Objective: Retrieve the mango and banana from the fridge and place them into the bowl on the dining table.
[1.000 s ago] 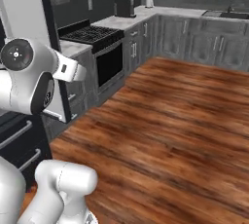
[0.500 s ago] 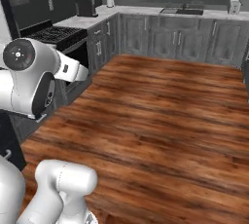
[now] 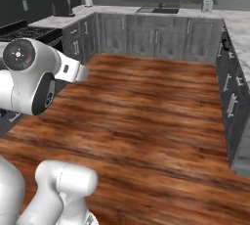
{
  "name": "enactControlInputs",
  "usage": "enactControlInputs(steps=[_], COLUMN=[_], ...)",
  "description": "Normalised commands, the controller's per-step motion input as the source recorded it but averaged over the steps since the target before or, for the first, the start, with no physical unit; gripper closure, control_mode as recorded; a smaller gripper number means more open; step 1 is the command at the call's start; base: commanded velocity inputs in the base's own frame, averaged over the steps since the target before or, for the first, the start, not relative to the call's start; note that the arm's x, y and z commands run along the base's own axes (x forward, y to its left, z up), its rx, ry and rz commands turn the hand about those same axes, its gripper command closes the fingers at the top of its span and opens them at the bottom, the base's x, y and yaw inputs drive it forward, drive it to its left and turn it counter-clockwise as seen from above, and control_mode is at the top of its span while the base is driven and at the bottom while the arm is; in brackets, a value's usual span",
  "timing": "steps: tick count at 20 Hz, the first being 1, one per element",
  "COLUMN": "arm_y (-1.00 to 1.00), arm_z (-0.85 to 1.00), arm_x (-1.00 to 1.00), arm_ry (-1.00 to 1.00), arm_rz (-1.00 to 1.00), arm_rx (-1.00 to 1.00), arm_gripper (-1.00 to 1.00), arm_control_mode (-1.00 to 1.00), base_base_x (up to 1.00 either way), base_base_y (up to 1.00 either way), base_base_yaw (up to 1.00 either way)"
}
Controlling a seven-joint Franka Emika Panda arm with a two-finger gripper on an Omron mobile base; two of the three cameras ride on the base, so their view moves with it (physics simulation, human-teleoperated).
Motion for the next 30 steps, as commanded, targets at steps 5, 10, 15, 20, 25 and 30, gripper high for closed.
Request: enactControlInputs(steps=[5,10,15,20,25,30], arm_y=[0.0,0.0,0.0,0.0,0.0,0.0], arm_z=[0.0,0.0,0.0,0.0,0.0,0.0], arm_x=[0.0,0.0,0.0,0.0,0.0,0.0], arm_ry=[0.0,0.0,0.0,0.0,0.0,0.0], arm_rz=[0.0,0.0,0.0,0.0,0.0,0.0], arm_rx=[0.0,0.0,0.0,0.0,0.0,0.0], arm_gripper=[1.0,1.0,1.0,1.0,1.0,1.0], arm_control_mode=[1.0,1.0,1.0,1.0,1.0,1.0], base_base_x=[0.17,0.32,0.47,0.47,0.43,0.2], base_base_y=[-1.0,-1.0,-1.0,-1.0,-1.0,-1.0], base_base_yaw=[-0.03,0.0,0.0,-0.02,-0.01,0.01])
